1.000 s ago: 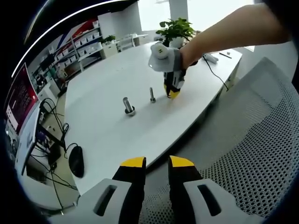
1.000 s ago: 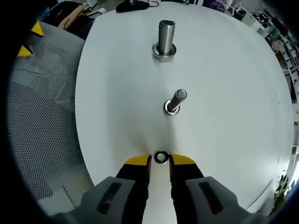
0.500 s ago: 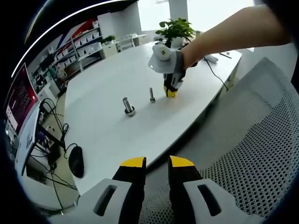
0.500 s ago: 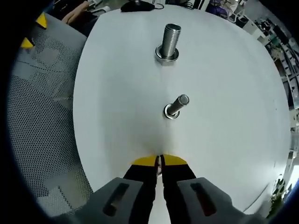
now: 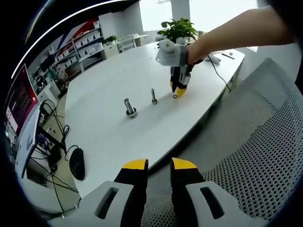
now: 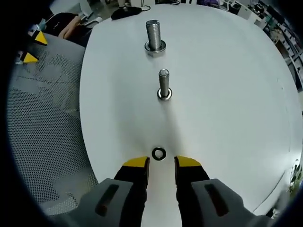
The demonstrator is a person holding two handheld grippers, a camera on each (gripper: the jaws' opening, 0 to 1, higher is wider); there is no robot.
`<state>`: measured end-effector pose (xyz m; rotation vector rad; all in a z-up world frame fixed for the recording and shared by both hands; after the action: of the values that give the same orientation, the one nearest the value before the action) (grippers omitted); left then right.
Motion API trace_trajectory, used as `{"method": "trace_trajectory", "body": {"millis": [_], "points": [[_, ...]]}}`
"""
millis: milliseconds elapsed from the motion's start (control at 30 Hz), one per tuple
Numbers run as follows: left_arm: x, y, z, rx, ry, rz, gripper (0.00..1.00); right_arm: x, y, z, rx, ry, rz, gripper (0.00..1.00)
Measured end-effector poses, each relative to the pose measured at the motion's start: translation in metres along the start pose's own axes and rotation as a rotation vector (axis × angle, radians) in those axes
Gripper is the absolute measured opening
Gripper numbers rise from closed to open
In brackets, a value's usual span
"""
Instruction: Place the washer onto the threaded stud by aligning its center hole with the stud, sliding it down to the base, and recovering from edge contact or off-axis alignment until the washer reaches the visible bottom stop.
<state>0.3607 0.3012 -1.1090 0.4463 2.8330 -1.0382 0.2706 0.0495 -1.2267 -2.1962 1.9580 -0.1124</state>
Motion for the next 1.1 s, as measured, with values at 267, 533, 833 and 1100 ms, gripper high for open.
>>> {"method": "trace_trajectory", "body": {"millis": [267,533,833,1100], "points": [[0.0,0.001,0.0,-0.002,0.0,-0.002,0.16,-0.003,-0.002,0.005,-0.032,0.04,-0.125,0.21],[0.0,0.001,0.0,-0.003,0.0,-0.002,0.16,-0.002,-0.004,0.005,-0.021,0.041,-0.155,0.16],[0.0,0.001,0.0,-0.003,-0.001,-0.003,0.16,0.0,-0.005,0.01,-0.027,0.055,-0.151,0.15],[0.0,0.002,0.0,-0.004,-0.002,-0.005,0.17,0.001,-0.007,0.011,-0.018,0.063,-0.126,0.15]]}}
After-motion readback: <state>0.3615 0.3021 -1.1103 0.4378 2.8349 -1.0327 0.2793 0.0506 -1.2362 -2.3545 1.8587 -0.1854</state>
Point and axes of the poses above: the point that each gripper's makers call its tool centre point, and the gripper's own axes: z roughly forward along the fingers, x roughly to its right, y roughly out of its underside, the point moved 1 cm from there along -z, roughly backward along the fingers, and after that the axes turned 9 degrees about z, right-handed, at the moved point
